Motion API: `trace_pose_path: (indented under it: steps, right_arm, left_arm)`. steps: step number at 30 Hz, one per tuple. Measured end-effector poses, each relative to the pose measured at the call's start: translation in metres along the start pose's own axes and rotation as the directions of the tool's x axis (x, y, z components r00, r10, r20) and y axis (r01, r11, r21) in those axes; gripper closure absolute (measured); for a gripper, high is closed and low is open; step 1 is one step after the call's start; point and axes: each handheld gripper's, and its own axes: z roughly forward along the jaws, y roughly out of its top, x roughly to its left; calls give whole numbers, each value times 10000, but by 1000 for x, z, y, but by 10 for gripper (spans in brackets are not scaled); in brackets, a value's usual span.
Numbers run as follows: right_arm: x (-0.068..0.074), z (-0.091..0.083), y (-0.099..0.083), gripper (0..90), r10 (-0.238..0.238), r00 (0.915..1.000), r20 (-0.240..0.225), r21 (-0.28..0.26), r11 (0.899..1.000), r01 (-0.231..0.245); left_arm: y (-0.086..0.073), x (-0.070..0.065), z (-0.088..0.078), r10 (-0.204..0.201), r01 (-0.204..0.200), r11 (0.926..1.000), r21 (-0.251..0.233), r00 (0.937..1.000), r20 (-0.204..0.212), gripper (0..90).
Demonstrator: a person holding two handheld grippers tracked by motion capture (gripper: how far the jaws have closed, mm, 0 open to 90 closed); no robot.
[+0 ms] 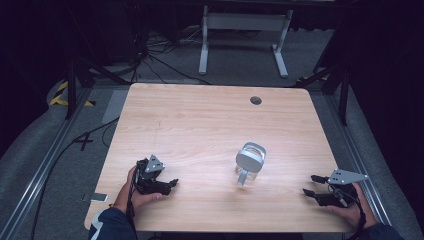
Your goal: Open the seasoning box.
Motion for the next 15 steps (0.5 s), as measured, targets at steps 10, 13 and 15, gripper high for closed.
trace_pose_path:
  steps: [10, 13, 15]
  right_arm:
    - [-3, -1, -6, 260, 409, 9990, 176, -203, 9990, -405]
    - [-3, -1, -6, 259, 422, 9989, 190, -200, 9989, -418]
    - [-3, -1, -6, 258, 420, 9989, 194, -199, 9989, -416]
  left_arm:
    - [0, 0, 0, 12, -12, 10000, -14, 10000, 17, 165]
    - [0, 0, 0, -3, 3, 10000, -11, 10000, 23, 165]
    - [0, 0, 0, 27, -27, 10000, 15, 10000, 15, 163]
